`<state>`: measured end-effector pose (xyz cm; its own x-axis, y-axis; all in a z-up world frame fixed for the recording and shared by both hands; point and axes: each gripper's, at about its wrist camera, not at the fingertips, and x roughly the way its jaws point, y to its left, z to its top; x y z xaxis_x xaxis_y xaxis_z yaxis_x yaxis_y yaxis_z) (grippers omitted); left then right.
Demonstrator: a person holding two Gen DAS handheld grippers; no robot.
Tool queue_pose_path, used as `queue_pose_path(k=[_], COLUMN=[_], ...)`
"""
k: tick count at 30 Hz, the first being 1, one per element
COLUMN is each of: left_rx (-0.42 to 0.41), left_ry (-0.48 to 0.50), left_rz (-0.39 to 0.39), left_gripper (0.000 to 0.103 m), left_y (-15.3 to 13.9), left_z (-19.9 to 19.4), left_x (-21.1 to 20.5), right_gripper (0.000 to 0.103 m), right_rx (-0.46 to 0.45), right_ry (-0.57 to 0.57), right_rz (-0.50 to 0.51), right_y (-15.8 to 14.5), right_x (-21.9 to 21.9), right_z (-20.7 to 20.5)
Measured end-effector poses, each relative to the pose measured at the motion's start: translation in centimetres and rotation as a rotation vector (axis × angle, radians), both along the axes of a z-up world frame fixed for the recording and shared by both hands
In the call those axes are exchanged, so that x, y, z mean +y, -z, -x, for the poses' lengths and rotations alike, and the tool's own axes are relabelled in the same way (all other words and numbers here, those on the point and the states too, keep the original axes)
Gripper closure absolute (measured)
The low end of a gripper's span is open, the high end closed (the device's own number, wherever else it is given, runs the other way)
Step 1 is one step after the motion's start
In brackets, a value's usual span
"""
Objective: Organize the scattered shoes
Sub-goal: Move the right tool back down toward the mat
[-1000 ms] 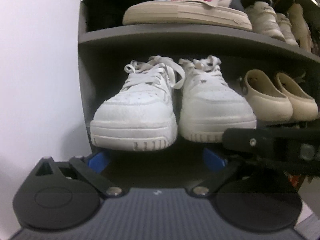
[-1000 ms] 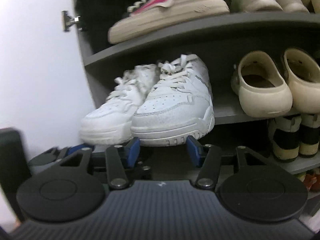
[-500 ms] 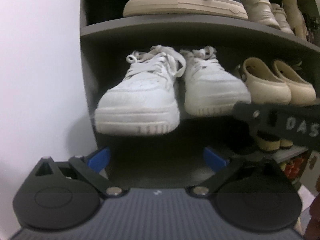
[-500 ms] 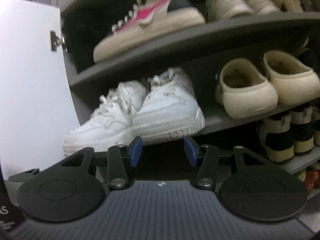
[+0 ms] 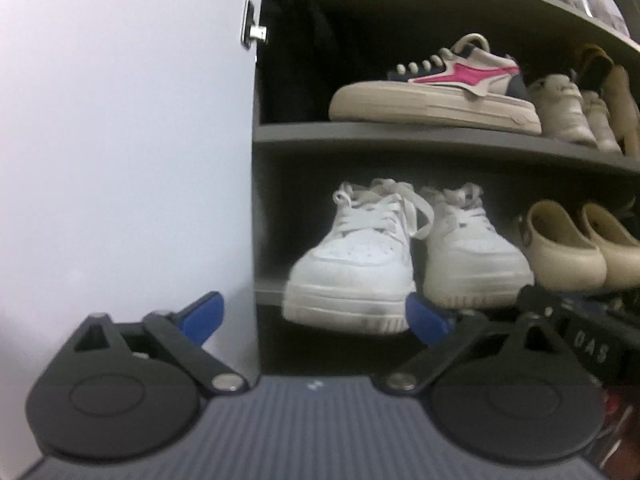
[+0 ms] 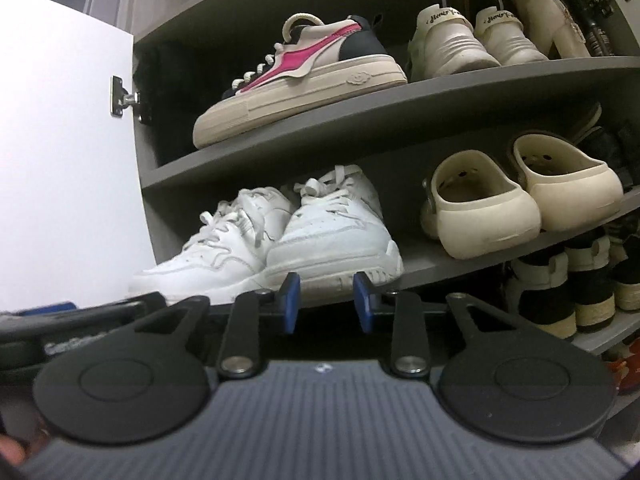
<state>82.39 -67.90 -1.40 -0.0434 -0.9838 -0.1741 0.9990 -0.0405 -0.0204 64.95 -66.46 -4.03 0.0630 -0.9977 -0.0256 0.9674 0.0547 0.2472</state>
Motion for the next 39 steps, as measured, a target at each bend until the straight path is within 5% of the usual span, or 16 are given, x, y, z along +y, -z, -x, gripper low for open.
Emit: queue_pose_path(k=[3, 14, 19, 23, 29, 36, 39], left_rx=[0.029, 0.085, 0.067, 0.020, 0.025, -0.052, -0.072], left_ry=[0.006, 0.020, -0.020, -0.075, 0.054, 0.248, 0.320], left_rz=[-0.006, -0.048, -0.055, -0.036, -0.028, -0.039, -0.079], left_gripper=[0.032, 0.033, 0.029, 0.013, 0.002, 0.000, 0.000], left_y=[-0.1, 0.0, 0.5, 1.8, 4.0, 7.7, 9.2], left_z=[0.4, 1.2, 2.1, 4.0, 8.4, 14.9, 17.1], left_x=[-0.7, -4.9, -5.7, -4.5, -2.5, -0.9, -0.7], right_gripper=[0.077, 0.082, 0.081, 0.080, 0.080, 0.080, 0.080], right_rx=[0.003, 0.003, -0.026, -0.018, -0.015, 0.073, -0.003], right_ry=[-0.011, -0.006, -0.003, 0.016, 0.082, 0.150, 0.179], right_rz=[-0.010, -0.050, -0.039, -0.039, -0.206, -0.402, -0.482], right_y=[-0.2, -0.9, -0.2, 1.6, 4.6, 6.9, 8.2], right_x=[-0.5, -3.9, -4.5, -1.3, 3.1, 9.1, 11.7], right_z=[-0.5, -0.3, 1.7, 3.3, 7.1, 10.3, 12.5])
